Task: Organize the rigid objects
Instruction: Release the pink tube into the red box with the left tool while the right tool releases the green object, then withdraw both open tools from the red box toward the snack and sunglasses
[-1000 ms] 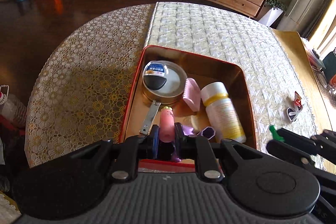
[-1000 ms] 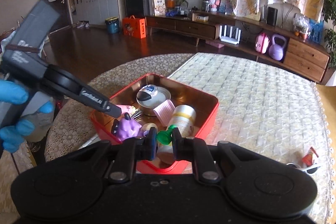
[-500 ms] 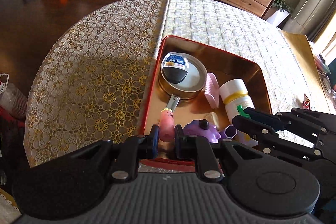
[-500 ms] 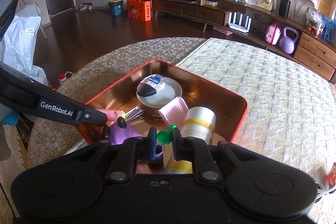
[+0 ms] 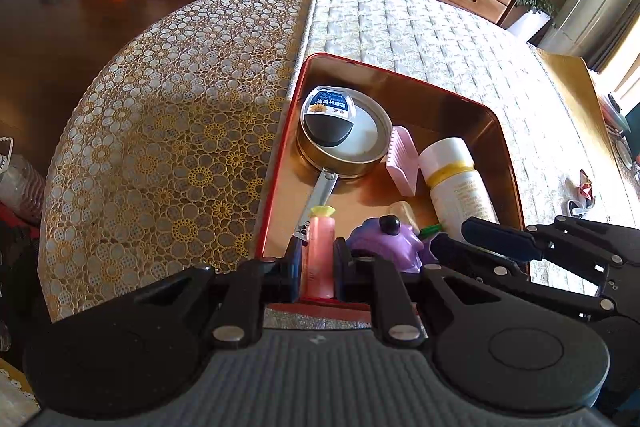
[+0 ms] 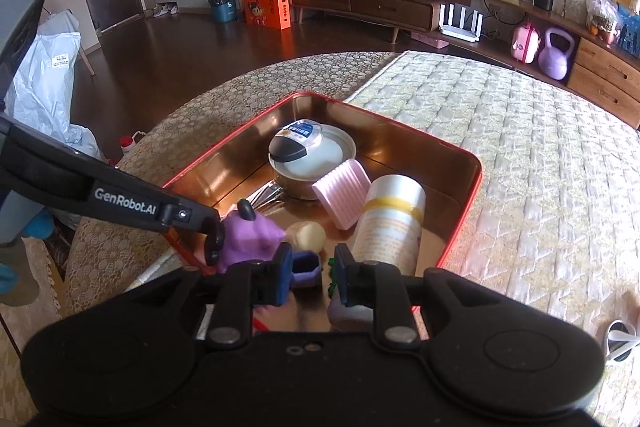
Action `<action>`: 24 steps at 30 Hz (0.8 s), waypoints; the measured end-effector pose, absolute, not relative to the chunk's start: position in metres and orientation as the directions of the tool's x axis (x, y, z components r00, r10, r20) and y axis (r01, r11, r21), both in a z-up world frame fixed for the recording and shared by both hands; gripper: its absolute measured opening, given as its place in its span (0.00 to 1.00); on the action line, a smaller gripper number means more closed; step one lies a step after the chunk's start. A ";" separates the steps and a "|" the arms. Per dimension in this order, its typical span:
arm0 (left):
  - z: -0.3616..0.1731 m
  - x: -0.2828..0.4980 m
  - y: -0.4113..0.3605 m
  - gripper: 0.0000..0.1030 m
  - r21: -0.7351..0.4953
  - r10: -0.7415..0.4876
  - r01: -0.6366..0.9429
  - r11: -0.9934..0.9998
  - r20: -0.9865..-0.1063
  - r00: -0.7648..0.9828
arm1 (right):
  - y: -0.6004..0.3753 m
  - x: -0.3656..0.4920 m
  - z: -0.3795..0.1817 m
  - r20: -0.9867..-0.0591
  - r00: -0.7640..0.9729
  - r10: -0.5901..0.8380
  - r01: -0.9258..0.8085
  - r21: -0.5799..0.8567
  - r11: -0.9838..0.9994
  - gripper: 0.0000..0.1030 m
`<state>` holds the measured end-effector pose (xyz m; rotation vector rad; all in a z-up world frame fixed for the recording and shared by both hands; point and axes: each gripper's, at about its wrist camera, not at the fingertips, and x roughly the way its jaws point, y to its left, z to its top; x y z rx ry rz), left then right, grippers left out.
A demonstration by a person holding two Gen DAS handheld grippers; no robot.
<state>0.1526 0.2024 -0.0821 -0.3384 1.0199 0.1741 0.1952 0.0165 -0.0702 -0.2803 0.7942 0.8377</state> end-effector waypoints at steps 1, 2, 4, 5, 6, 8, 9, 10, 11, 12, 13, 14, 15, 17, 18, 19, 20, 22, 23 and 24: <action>-0.081 0.152 0.201 0.15 -0.190 -0.011 -0.295 0.936 -0.856 0.516 | 0.015 0.194 -0.069 -0.723 0.406 0.559 -0.752 0.084 0.654 0.23; -0.081 0.151 0.200 0.15 -0.186 -0.008 -0.294 0.938 -0.856 0.517 | 0.013 0.192 -0.067 -0.721 0.404 0.562 -0.750 0.090 0.655 0.24; -0.078 0.150 0.198 0.15 -0.177 0.001 -0.292 0.940 -0.854 0.520 | 0.008 0.189 -0.063 -0.715 0.400 0.573 -0.750 0.104 0.653 0.26; -0.077 0.149 0.197 0.15 -0.175 0.003 -0.292 0.940 -0.853 0.522 | 0.006 0.186 -0.061 -0.711 0.400 0.578 -0.749 0.109 0.653 0.29; -0.076 0.148 0.196 0.15 -0.173 0.007 -0.293 0.940 -0.852 0.524 | 0.004 0.184 -0.059 -0.707 0.400 0.583 -0.748 0.115 0.654 0.31; -0.072 0.145 0.193 0.15 -0.167 0.011 -0.287 0.943 -0.848 0.531 | -0.001 0.181 -0.055 -0.699 0.399 0.593 -0.745 0.131 0.654 0.35; -0.071 0.144 0.192 0.15 -0.166 0.012 -0.286 0.944 -0.847 0.532 | -0.003 0.179 -0.053 -0.695 0.401 0.597 -0.743 0.135 0.655 0.36; -0.070 0.143 0.191 0.15 -0.164 0.014 -0.285 0.944 -0.846 0.534 | -0.005 0.177 -0.051 -0.692 0.402 0.600 -0.742 0.137 0.656 0.36; -0.068 0.142 0.189 0.15 -0.161 0.015 -0.280 0.946 -0.844 0.536 | -0.006 0.175 -0.049 -0.689 0.403 0.602 -0.742 0.139 0.656 0.38; -0.067 0.140 0.187 0.15 -0.155 0.019 -0.276 0.949 -0.842 0.538 | -0.008 0.174 -0.048 -0.686 0.405 0.604 -0.740 0.142 0.657 0.40; -0.065 0.139 0.185 0.15 -0.147 0.024 -0.272 0.951 -0.841 0.541 | -0.010 0.172 -0.046 -0.683 0.407 0.607 -0.738 0.146 0.659 0.41; -0.063 0.138 0.182 0.15 -0.143 0.026 -0.267 0.953 -0.839 0.544 | -0.013 0.171 -0.044 -0.678 0.409 0.610 -0.736 0.151 0.660 0.42; -0.062 0.137 0.181 0.15 -0.142 0.028 -0.265 0.954 -0.837 0.546 | -0.015 0.170 -0.043 -0.675 0.411 0.613 -0.734 0.154 0.661 0.44; -0.059 0.134 0.177 0.15 -0.140 0.028 -0.261 0.955 -0.833 0.553 | -0.020 0.167 -0.039 -0.669 0.419 0.614 -0.730 0.154 0.666 0.45; -0.058 0.133 0.176 0.15 -0.139 0.030 -0.260 0.956 -0.832 0.555 | -0.022 0.165 -0.038 -0.665 0.425 0.614 -0.727 0.153 0.669 0.46; -0.056 0.132 0.174 0.15 -0.136 0.032 -0.258 0.956 -0.830 0.557 | -0.025 0.163 -0.036 -0.660 0.435 0.612 -0.722 0.150 0.676 0.47; -0.055 0.130 0.172 0.15 -0.135 0.032 -0.255 0.957 -0.828 0.559 | -0.028 0.162 -0.034 -0.656 0.443 0.611 -0.718 0.148 0.680 0.49; -0.053 0.128 0.169 0.15 -0.138 0.028 -0.250 0.958 -0.825 0.564 | -0.035 0.160 -0.032 -0.646 0.452 0.615 -0.710 0.155 0.686 0.51; -0.052 0.126 0.167 0.15 -0.141 0.025 -0.248 0.959 -0.824 0.566 | -0.039 0.159 -0.030 -0.641 0.458 0.616 -0.705 0.160 0.691 0.53; -0.052 0.125 0.166 0.15 -0.142 0.024 -0.245 0.959 -0.823 0.568 | -0.042 0.157 -0.029 -0.637 0.464 0.616 -0.700 0.162 0.695 0.55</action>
